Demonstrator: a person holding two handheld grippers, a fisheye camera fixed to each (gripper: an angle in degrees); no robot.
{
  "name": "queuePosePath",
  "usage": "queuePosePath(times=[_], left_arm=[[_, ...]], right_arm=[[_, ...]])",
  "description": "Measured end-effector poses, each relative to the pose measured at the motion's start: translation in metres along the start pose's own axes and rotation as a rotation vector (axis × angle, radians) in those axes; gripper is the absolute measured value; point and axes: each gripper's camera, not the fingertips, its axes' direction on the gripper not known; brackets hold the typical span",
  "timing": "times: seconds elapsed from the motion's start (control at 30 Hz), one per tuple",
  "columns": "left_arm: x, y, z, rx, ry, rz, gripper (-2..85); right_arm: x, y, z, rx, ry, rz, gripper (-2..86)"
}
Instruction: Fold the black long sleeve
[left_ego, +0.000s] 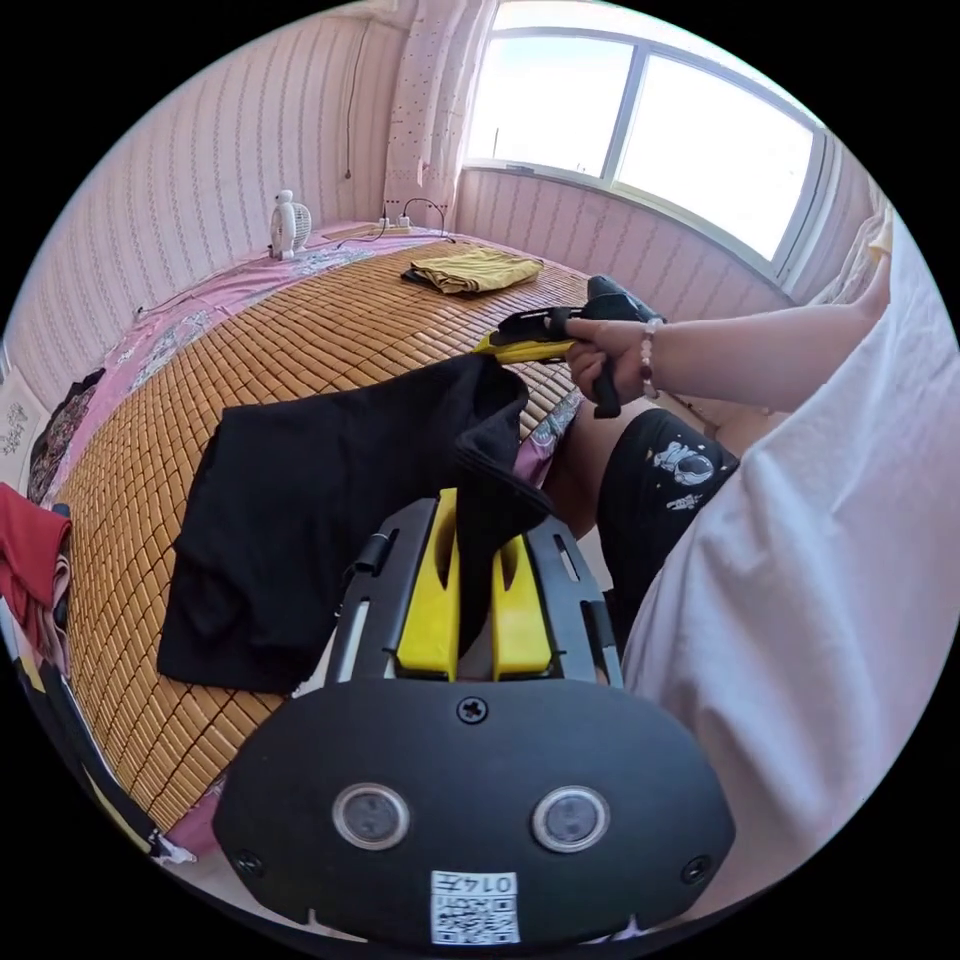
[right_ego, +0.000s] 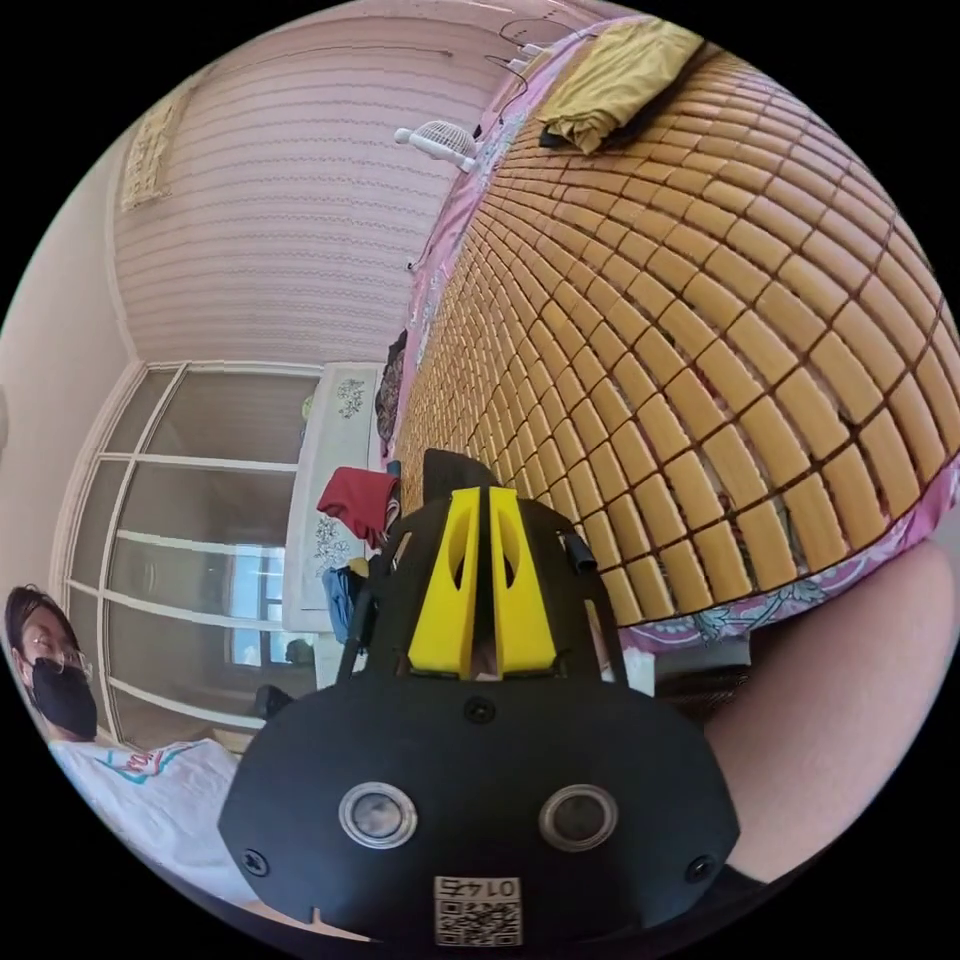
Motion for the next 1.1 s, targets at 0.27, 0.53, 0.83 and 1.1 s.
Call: queuePosePath(times=[0.27,0.53,0.83,1.1], left_arm=[[-0.033,0.017,-0.053,0.214,0.040,-0.139,0.9],[-0.157,0.071,-0.067,0.211,-0.188,-0.744,12.7],[-0.209,0.089,-0.053,0.059,-0.241,-0.853,13.9],[-0.214,0.081,-0.041,-0.017,-0.217,-0.832,12.6]], right_arm=[[-0.129,-0.028,0.018,-0.107,0.045,-0.339,1.6],[-0.233,-0.085,0.230,-0.338,0.303,-0.558,10.3],[-0.237,-0.074,0.334,-0.516,0.599,-0.744,13.6],[-0.254,-0.050,0.375,-0.580,0.612,-0.835,2.9]])
